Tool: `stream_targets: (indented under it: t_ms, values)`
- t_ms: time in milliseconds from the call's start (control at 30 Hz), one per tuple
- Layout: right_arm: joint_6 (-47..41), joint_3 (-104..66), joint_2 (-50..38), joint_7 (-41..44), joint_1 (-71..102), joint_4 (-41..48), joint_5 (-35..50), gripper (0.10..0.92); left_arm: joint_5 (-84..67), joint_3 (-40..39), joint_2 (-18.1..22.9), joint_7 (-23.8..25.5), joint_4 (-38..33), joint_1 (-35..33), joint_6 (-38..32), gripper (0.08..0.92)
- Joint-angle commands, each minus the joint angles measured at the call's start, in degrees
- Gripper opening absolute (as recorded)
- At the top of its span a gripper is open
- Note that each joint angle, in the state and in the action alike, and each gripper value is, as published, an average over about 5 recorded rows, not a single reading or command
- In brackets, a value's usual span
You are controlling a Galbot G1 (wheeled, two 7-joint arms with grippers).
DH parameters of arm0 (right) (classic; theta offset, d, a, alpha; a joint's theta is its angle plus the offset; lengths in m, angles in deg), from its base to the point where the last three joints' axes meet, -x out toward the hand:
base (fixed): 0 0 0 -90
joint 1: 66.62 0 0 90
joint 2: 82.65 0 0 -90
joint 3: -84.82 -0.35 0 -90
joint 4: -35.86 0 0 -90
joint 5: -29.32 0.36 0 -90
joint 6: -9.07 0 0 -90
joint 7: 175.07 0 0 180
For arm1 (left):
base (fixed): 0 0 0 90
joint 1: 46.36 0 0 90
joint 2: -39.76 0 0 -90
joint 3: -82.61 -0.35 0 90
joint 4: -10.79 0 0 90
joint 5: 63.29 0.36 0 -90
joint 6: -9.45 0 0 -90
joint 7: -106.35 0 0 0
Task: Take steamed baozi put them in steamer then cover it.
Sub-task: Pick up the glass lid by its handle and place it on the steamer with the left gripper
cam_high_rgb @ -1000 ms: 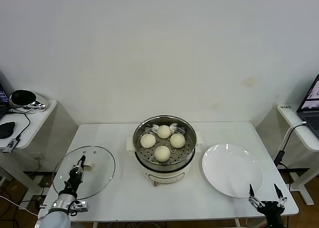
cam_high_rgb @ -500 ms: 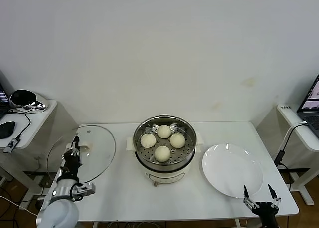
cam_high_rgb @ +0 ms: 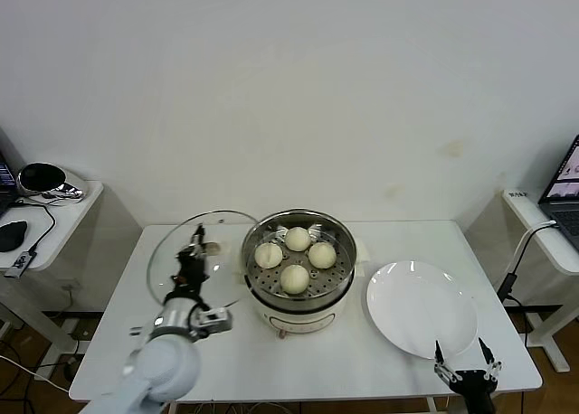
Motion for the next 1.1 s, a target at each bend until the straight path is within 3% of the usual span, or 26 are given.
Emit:
stream_targets:
  t_ms: [33, 667, 1100]
  values:
    - [-0.26, 0.75, 0.34, -0.11, -0.16, -0.16, -0.99, 0.823, 10.63, -17.19, 6.77, 12.06, 2.80, 15.17, 4.86, 0.132]
    - [-0.05, 1.14, 0.67, -0.13, -0.74, 1.38, -1.82, 0.823, 15.75, -18.69, 20.13, 12.62, 19.39, 19.76, 4.89, 0.132]
    - [0.22, 1.43, 0.41, -0.11, -0.75, 1.99, -1.96, 0.823, 17.27, -18.07, 24.86, 11.92, 24.95, 19.62, 4.84, 0.132]
